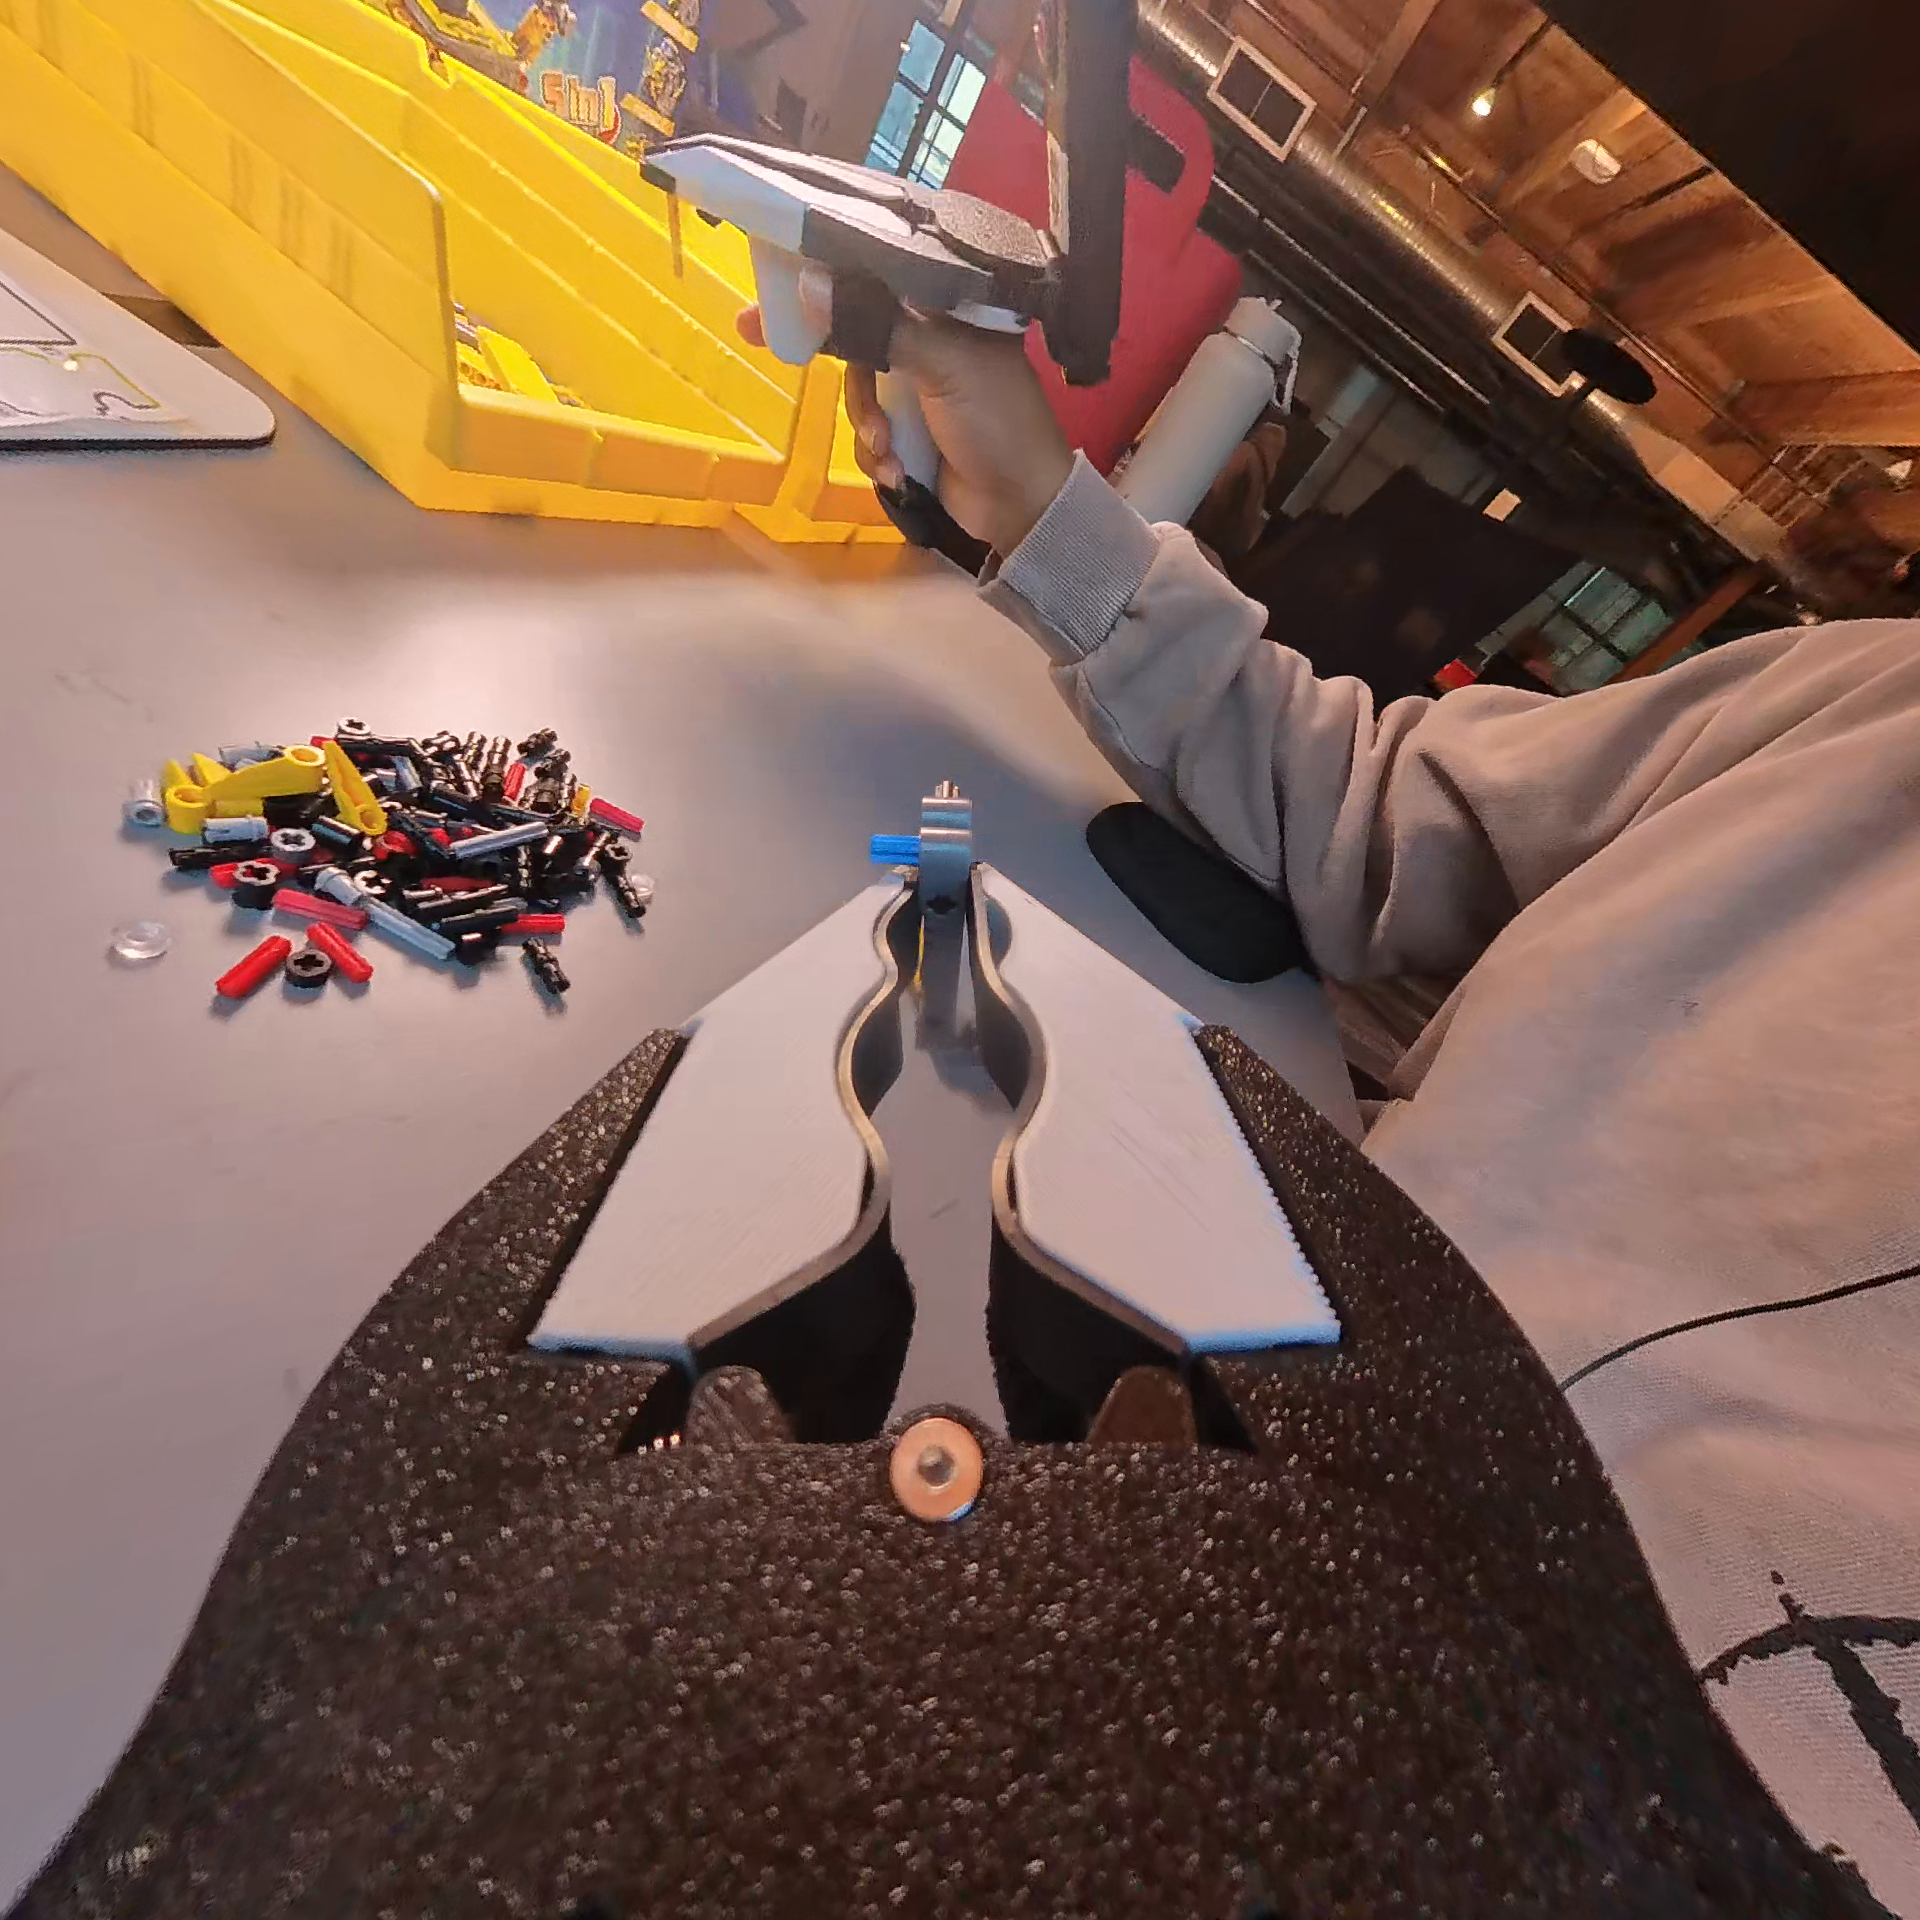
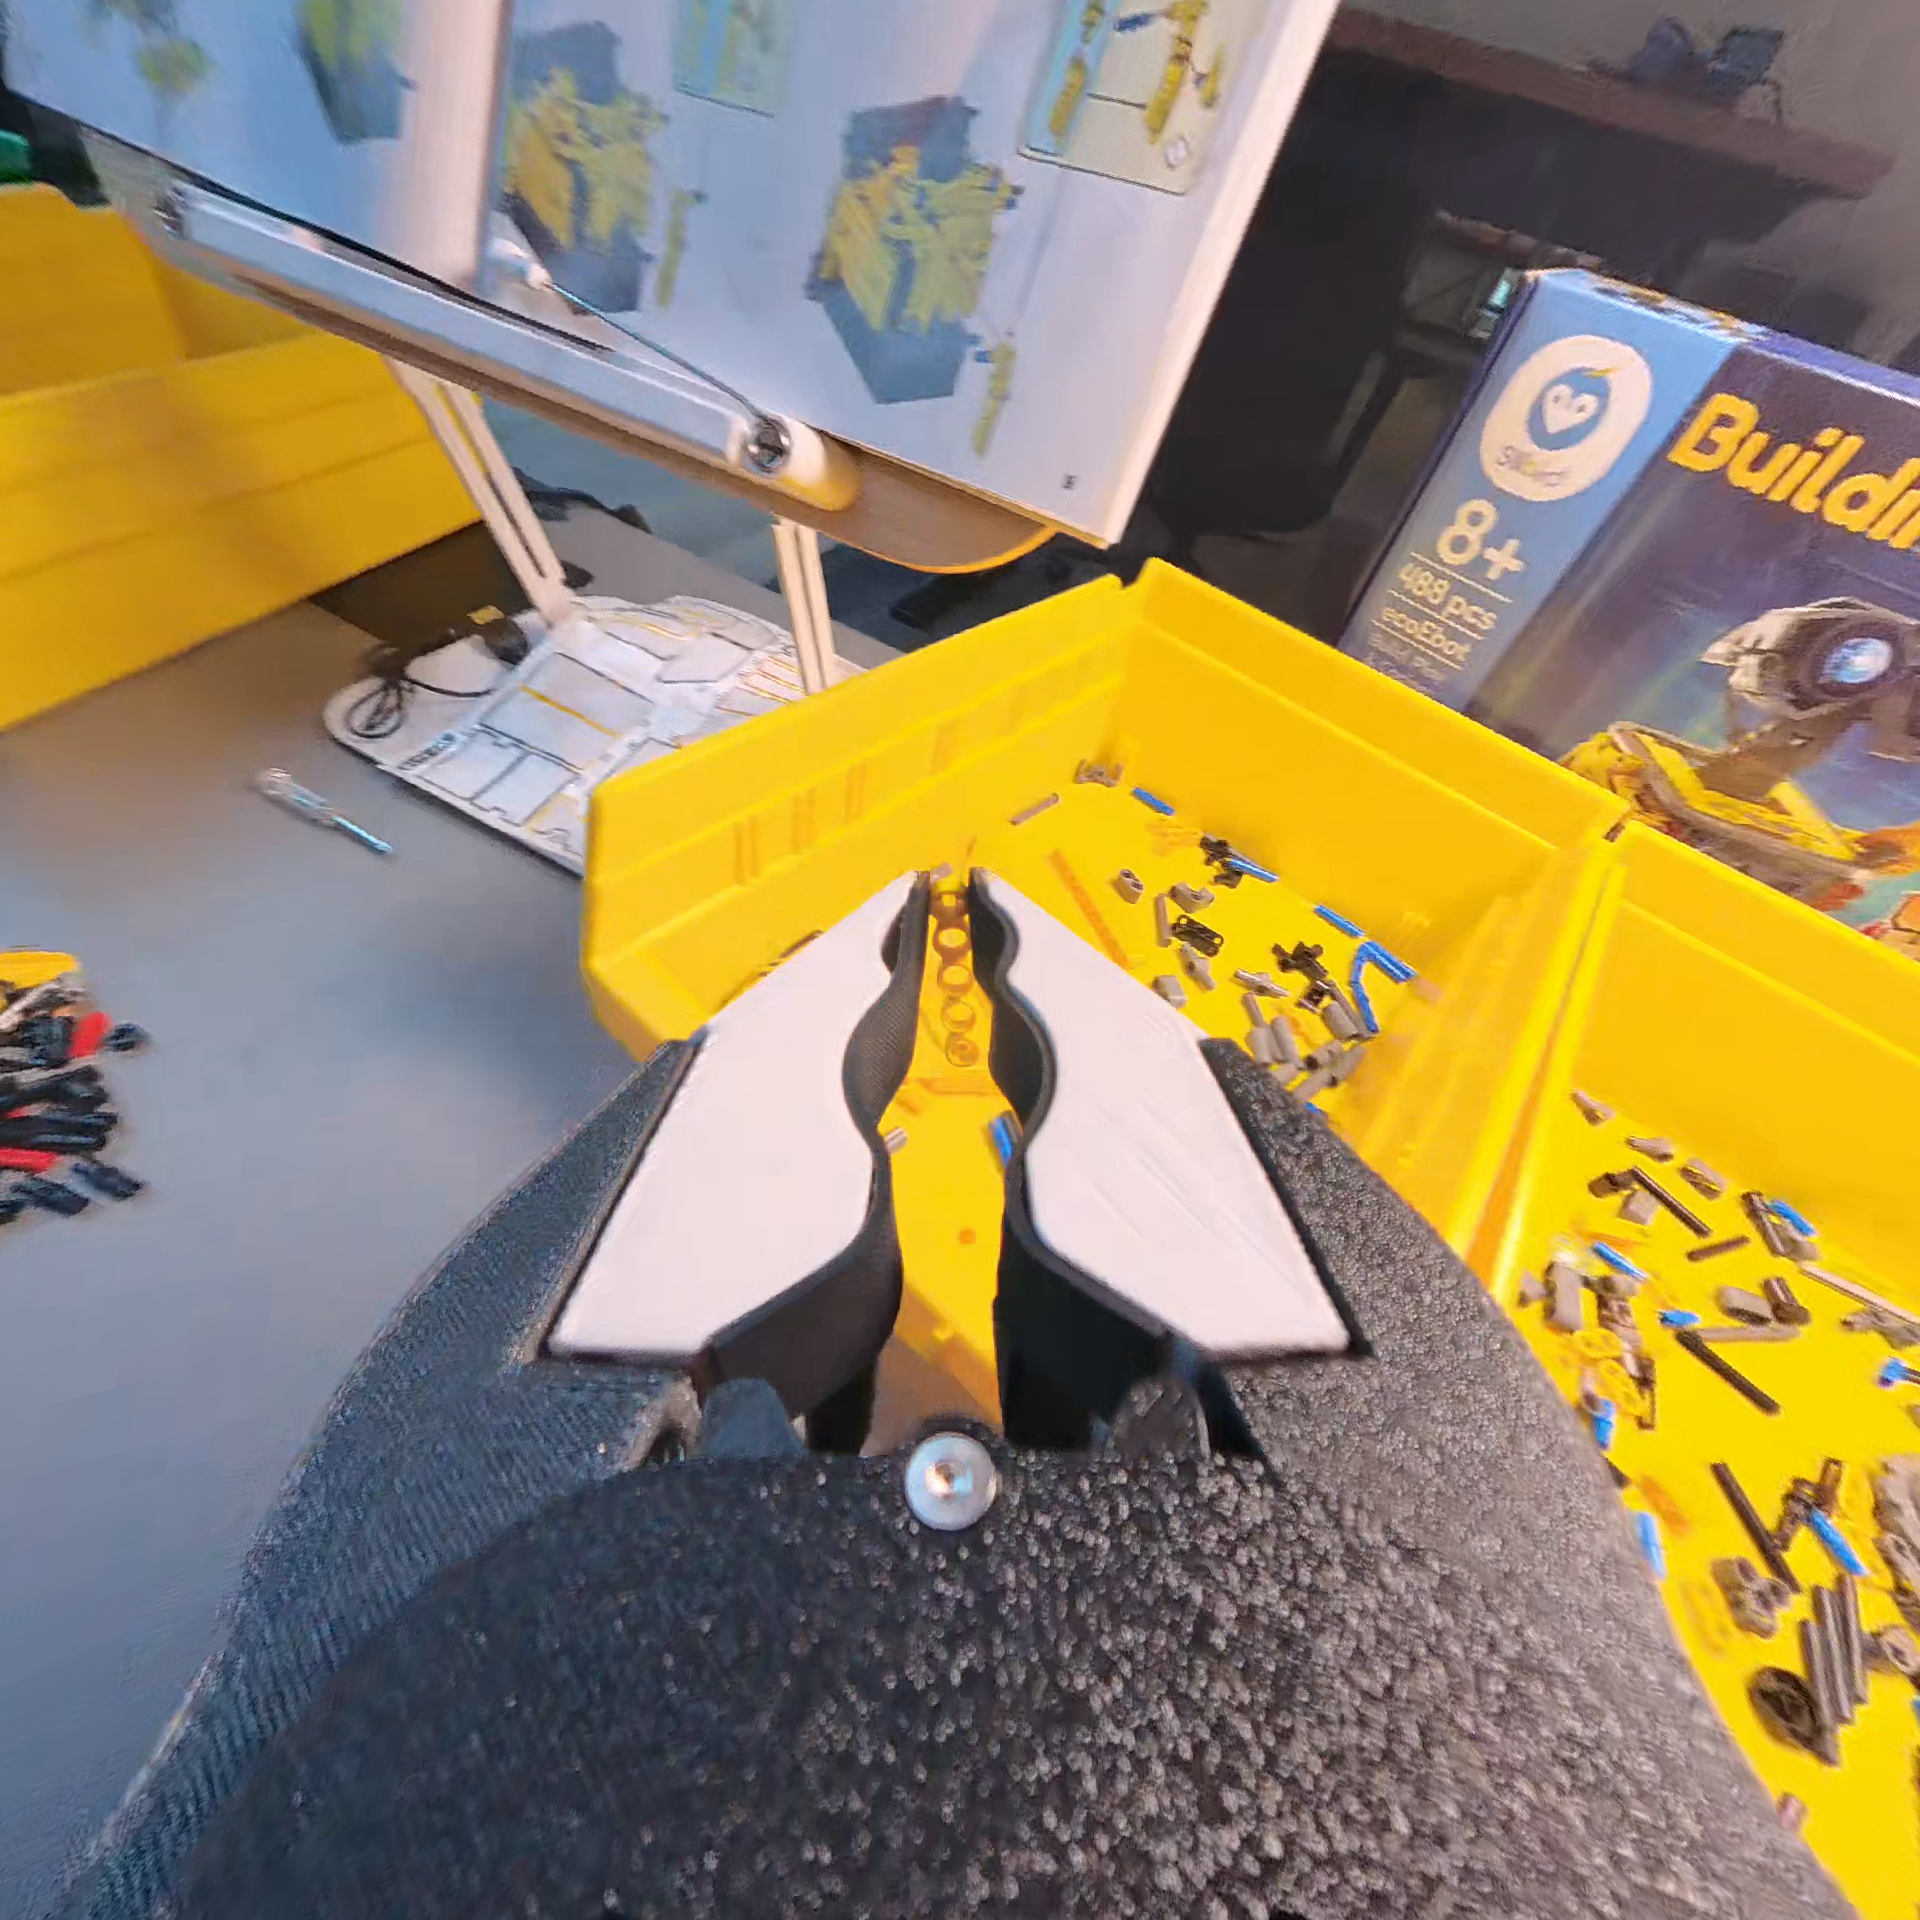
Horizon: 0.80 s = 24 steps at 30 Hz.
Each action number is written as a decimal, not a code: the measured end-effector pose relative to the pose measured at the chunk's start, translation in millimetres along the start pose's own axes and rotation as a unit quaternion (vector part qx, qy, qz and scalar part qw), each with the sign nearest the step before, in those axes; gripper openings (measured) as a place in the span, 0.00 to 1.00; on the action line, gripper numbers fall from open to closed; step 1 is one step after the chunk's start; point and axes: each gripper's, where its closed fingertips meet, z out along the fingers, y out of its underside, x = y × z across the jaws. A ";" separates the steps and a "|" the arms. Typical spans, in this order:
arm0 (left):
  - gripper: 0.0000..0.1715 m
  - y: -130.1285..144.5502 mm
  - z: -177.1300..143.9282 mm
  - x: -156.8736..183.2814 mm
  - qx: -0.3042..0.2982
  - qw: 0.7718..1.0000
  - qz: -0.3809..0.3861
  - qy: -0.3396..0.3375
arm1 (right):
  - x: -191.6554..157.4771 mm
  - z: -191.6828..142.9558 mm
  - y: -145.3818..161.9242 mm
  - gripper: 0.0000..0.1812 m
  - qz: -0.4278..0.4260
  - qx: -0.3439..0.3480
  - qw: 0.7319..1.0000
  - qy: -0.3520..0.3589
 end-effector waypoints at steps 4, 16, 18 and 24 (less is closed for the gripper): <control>0.04 0.5 -0.7 -3.1 0.000 1.000 -0.002 -0.006 | 20.1 16.2 7.9 0.03 0.014 -0.032 0.999 0.037; 0.04 -6.8 -3.3 5.4 0.017 1.000 0.010 0.012 | -79.7 -38.2 -54.8 0.17 0.072 0.129 0.965 -0.215; 0.04 -11.2 -5.0 8.8 0.029 0.999 0.015 0.021 | -149.0 -61.8 -58.9 0.18 0.092 0.118 0.923 -0.355; 0.04 -17.5 -6.0 14.5 0.045 0.998 0.038 0.030 | -311.7 -105.1 -38.8 0.18 0.086 0.069 0.828 -0.550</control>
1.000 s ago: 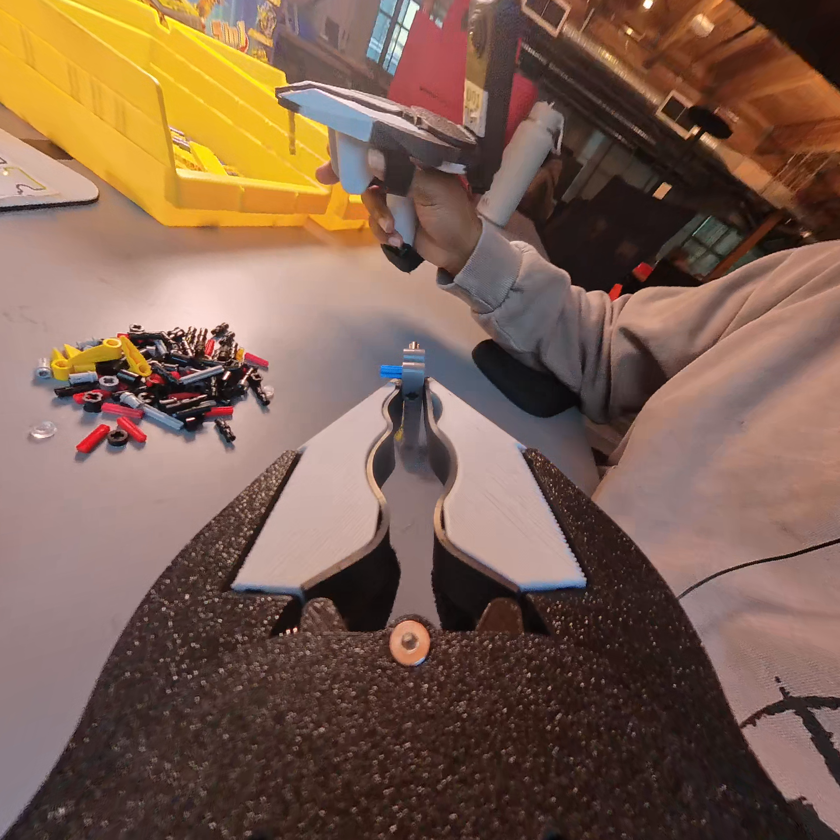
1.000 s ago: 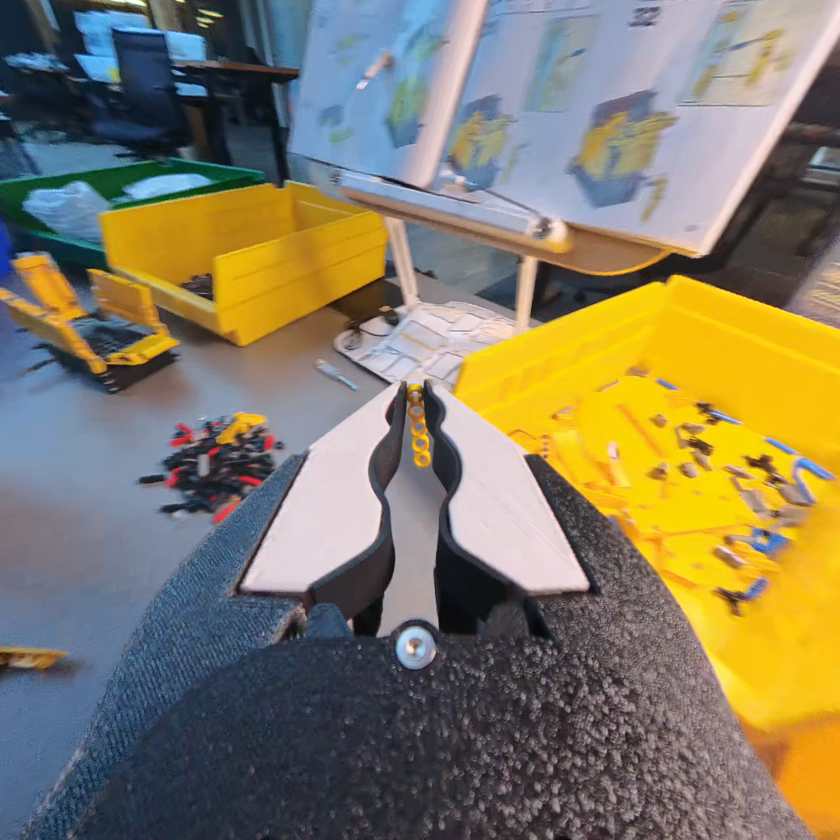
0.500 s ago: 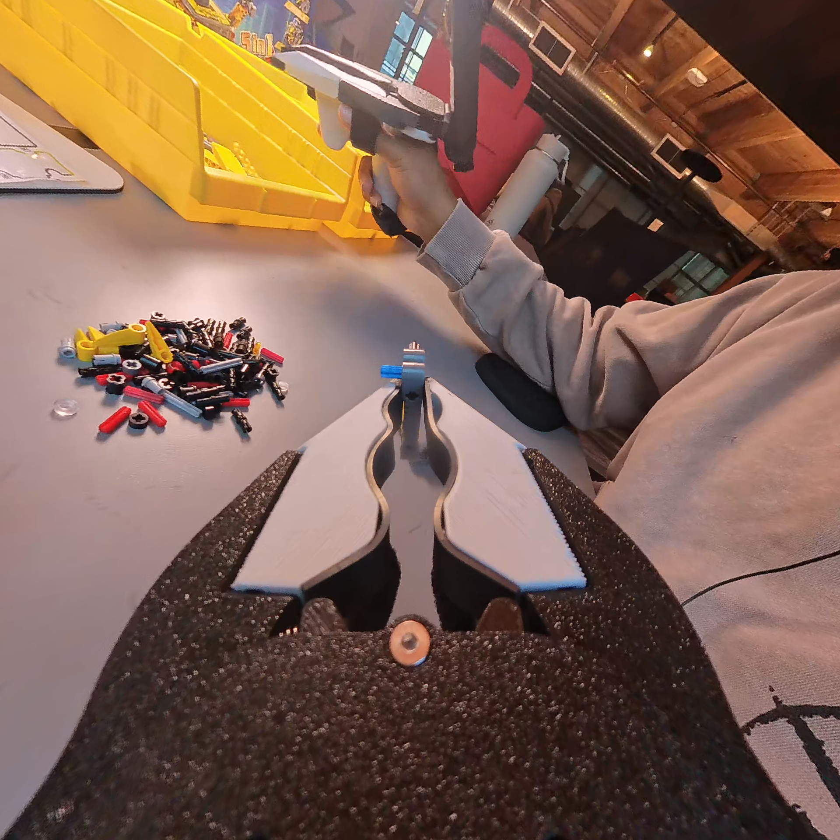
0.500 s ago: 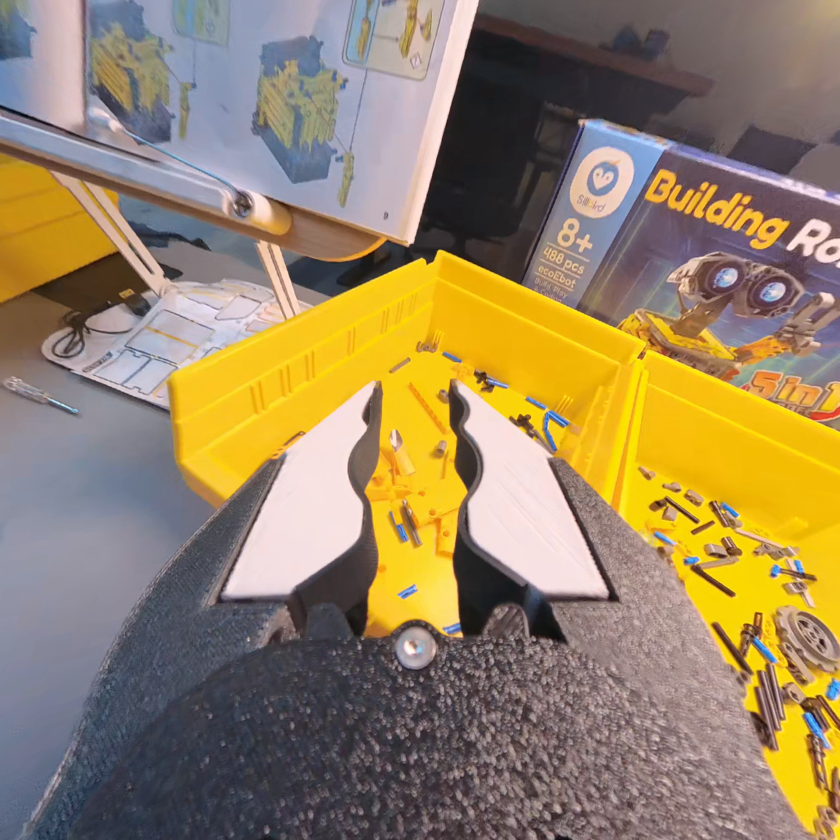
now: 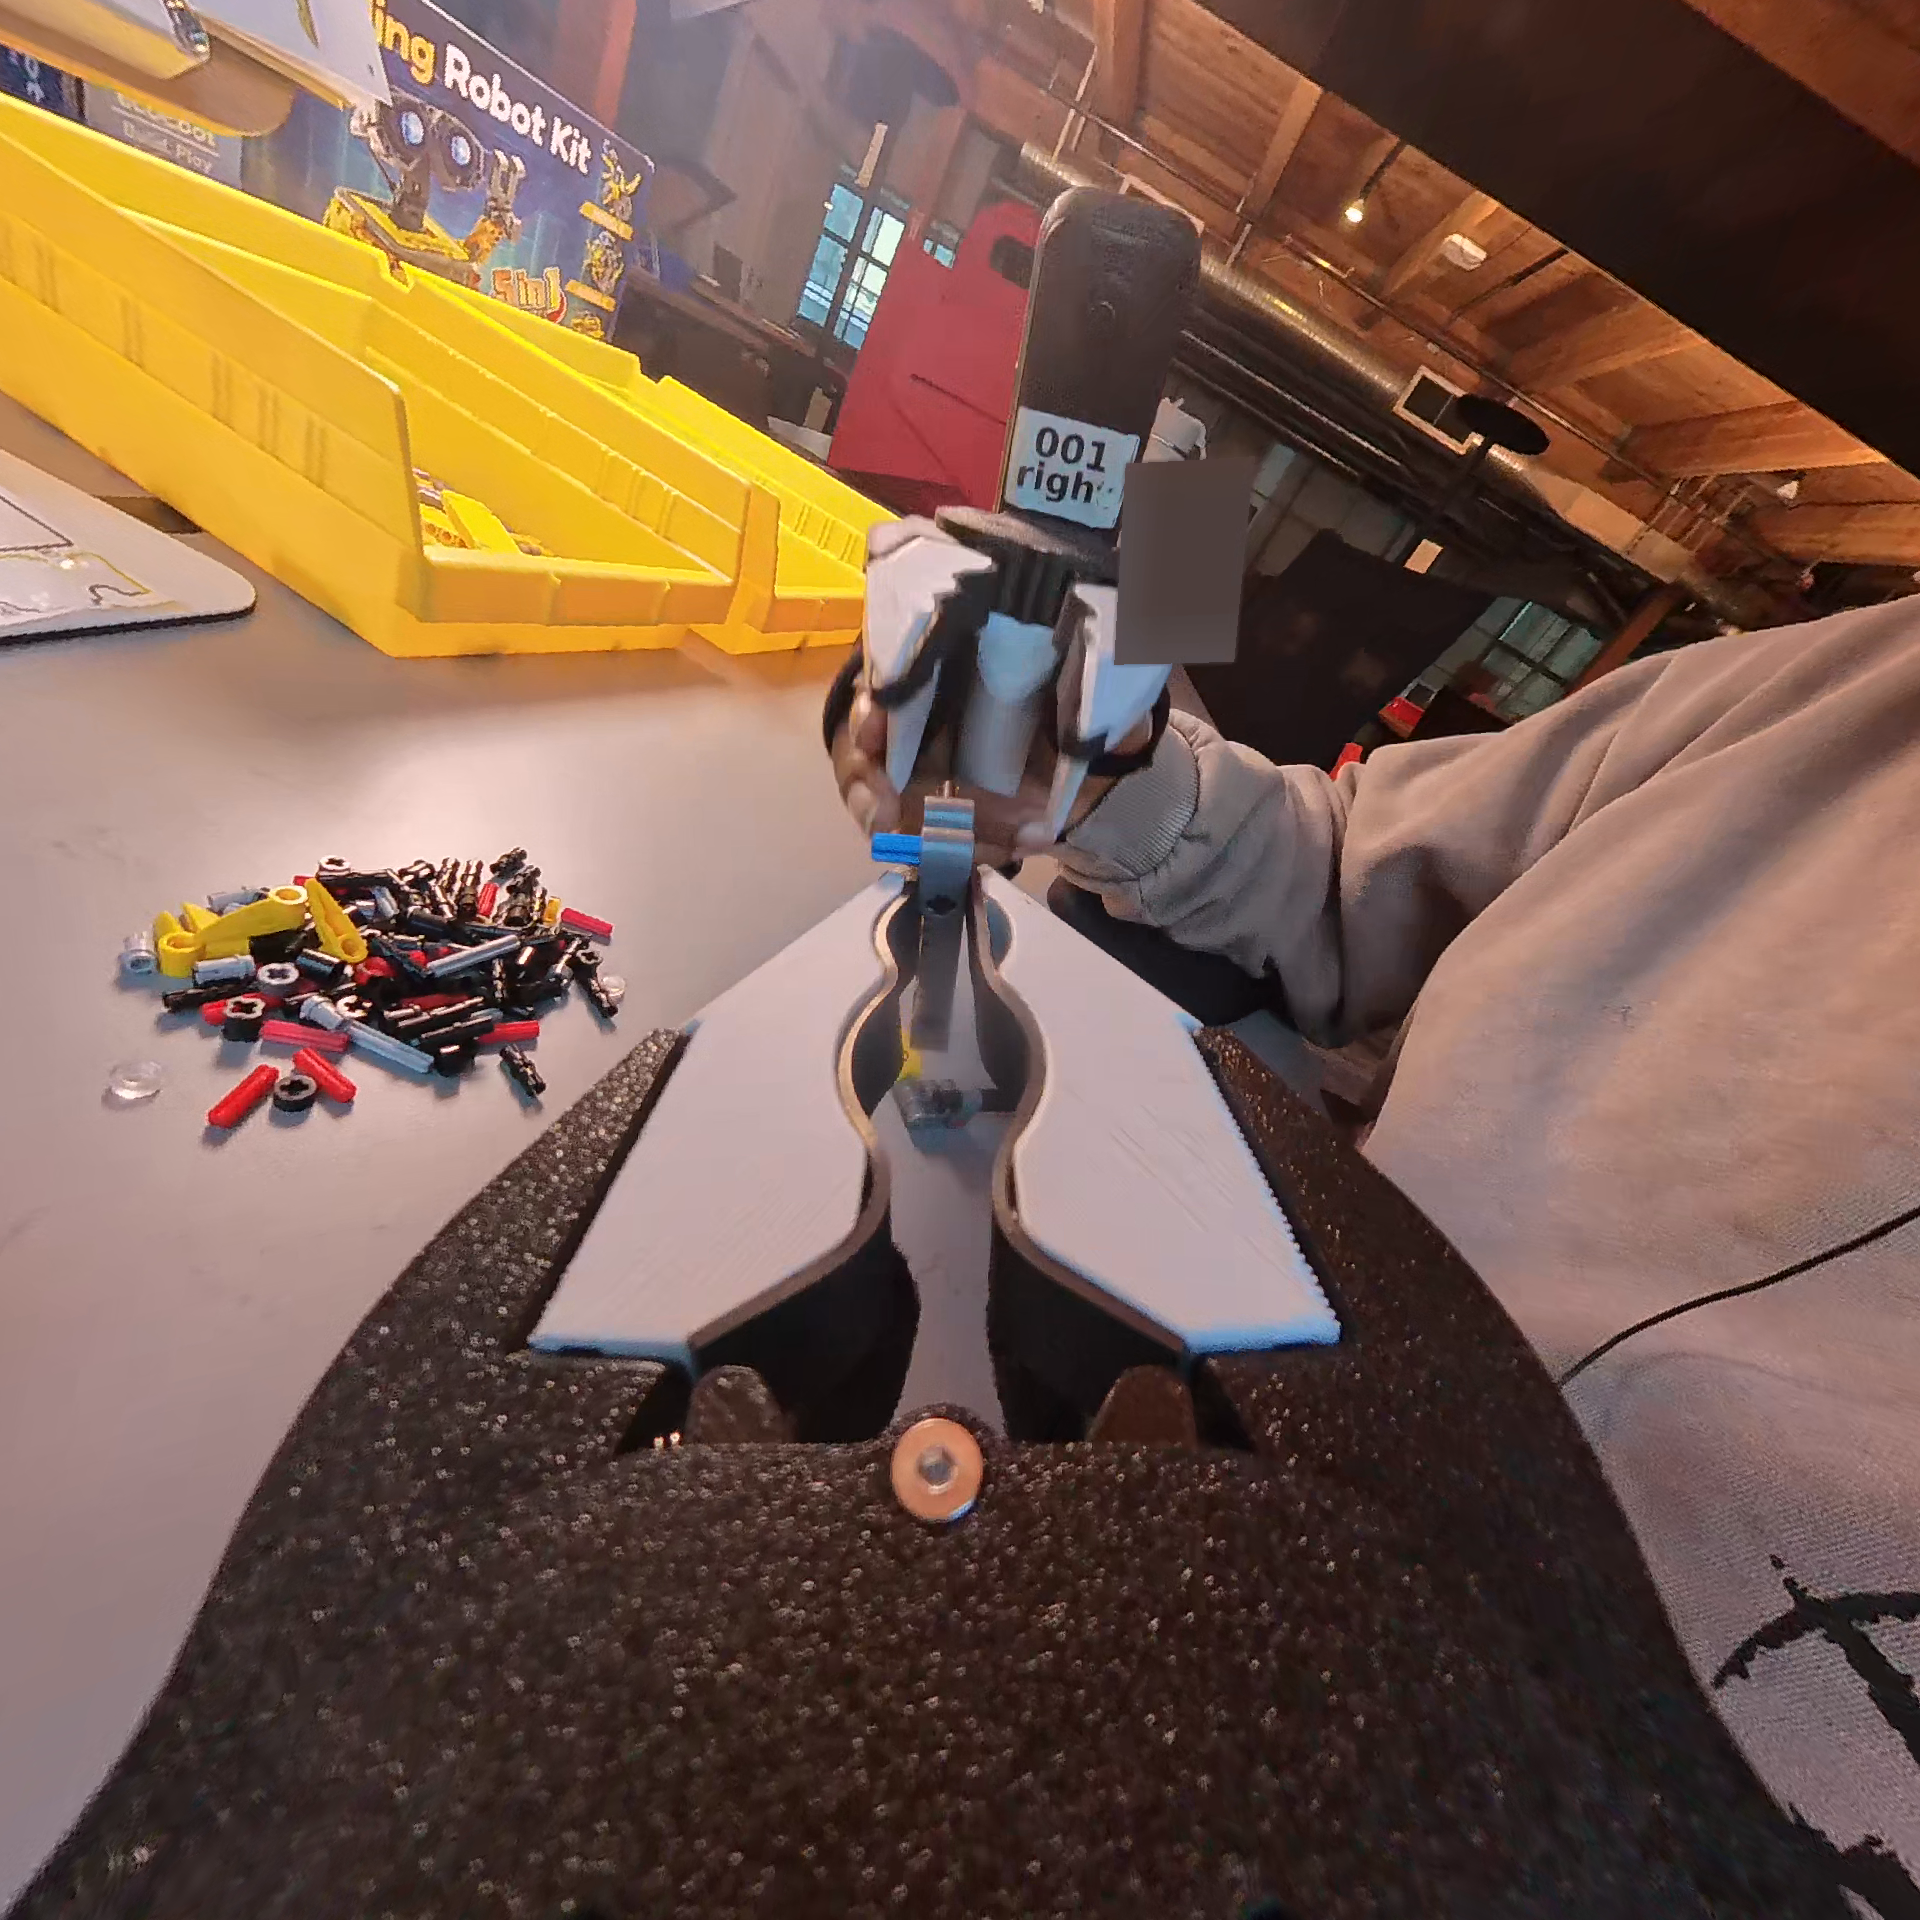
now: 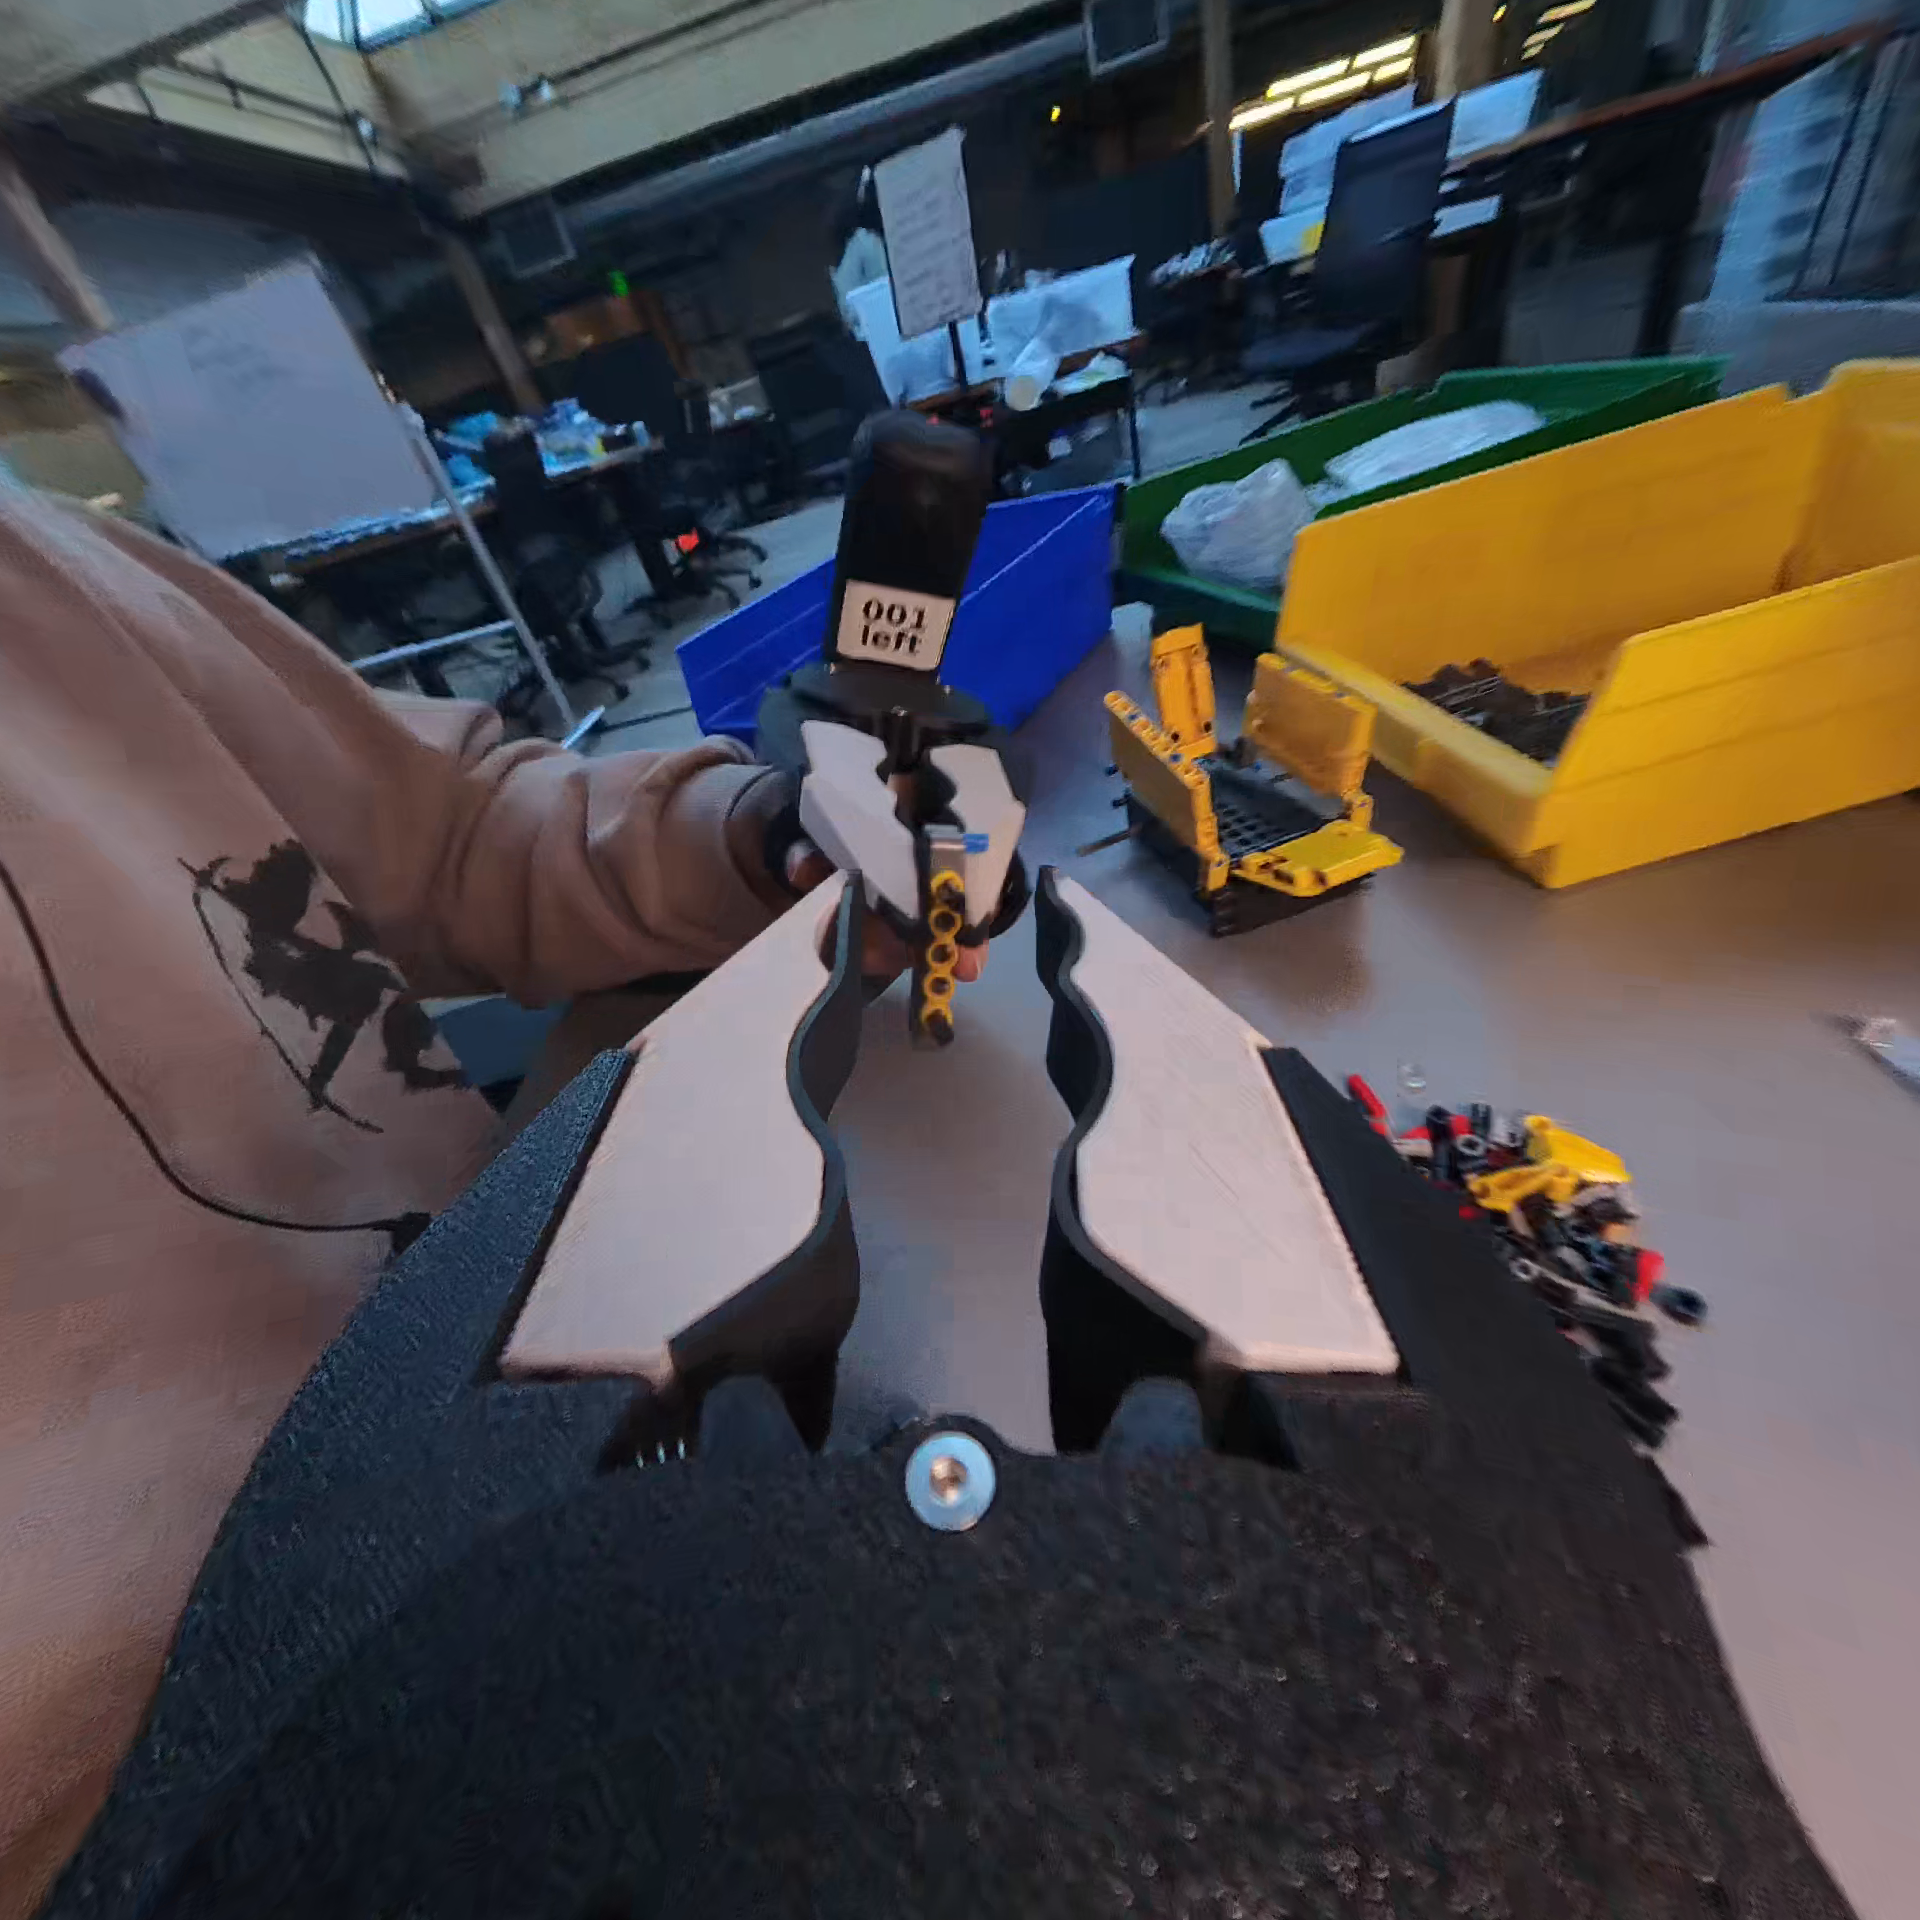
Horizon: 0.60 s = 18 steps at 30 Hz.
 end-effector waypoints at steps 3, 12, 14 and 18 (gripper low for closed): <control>0.04 -3.6 0.2 7.7 0.006 1.000 0.018 0.010 | -6.6 20.2 28.0 0.15 -0.032 -0.059 0.998 0.005; 0.05 -1.8 1.6 16.3 -0.001 0.999 0.037 0.027 | -16.9 21.3 29.3 0.04 -0.046 -0.055 0.997 -0.015; 0.09 -1.0 0.1 14.2 -0.008 0.998 0.054 0.015 | -18.3 19.1 25.1 0.03 -0.038 -0.043 0.998 -0.025; 0.04 -0.1 -0.6 18.1 -0.016 0.997 0.079 0.017 | -19.4 18.9 25.4 0.04 -0.044 -0.045 0.998 -0.024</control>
